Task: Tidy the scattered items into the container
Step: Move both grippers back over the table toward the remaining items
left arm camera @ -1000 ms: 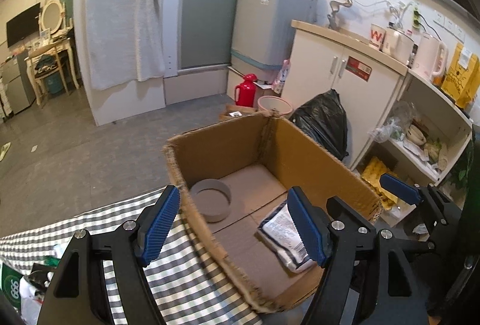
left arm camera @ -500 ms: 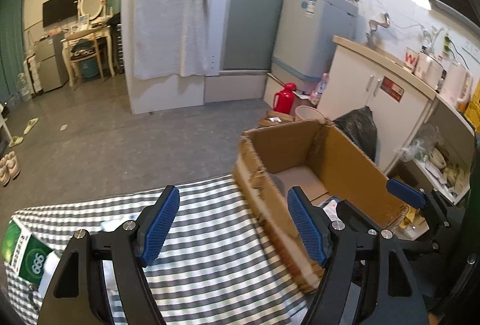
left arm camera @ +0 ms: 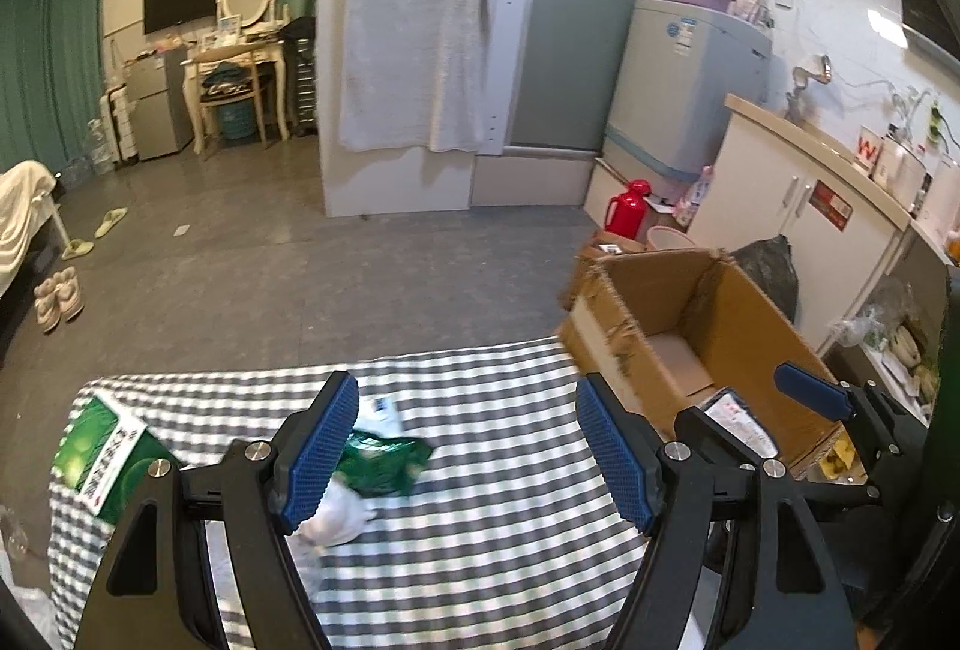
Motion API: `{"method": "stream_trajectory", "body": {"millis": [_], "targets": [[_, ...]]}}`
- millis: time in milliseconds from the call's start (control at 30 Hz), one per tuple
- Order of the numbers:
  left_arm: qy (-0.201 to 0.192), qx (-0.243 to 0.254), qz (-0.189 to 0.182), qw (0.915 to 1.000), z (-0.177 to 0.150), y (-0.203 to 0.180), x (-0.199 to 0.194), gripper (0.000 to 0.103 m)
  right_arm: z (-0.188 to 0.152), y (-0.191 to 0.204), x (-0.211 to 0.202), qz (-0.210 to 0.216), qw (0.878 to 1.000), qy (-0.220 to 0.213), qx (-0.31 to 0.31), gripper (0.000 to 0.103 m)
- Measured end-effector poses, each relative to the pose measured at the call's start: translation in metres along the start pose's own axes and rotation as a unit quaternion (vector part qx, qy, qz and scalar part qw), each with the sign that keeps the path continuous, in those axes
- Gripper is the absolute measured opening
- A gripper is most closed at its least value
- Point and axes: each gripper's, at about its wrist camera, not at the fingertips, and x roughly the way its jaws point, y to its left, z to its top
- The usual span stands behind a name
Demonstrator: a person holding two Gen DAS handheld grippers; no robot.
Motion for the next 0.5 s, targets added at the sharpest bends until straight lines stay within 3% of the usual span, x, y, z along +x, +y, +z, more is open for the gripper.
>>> {"method": "stream_trajectory", "body": {"millis": [500], "targets": [[-0.001,-0.05,0.056,0.9972,-0.026,0.076,-0.018,0.096,-0.007,0.053,0.025,0.055,0.997,0.031,-0.036,0.092]]}}
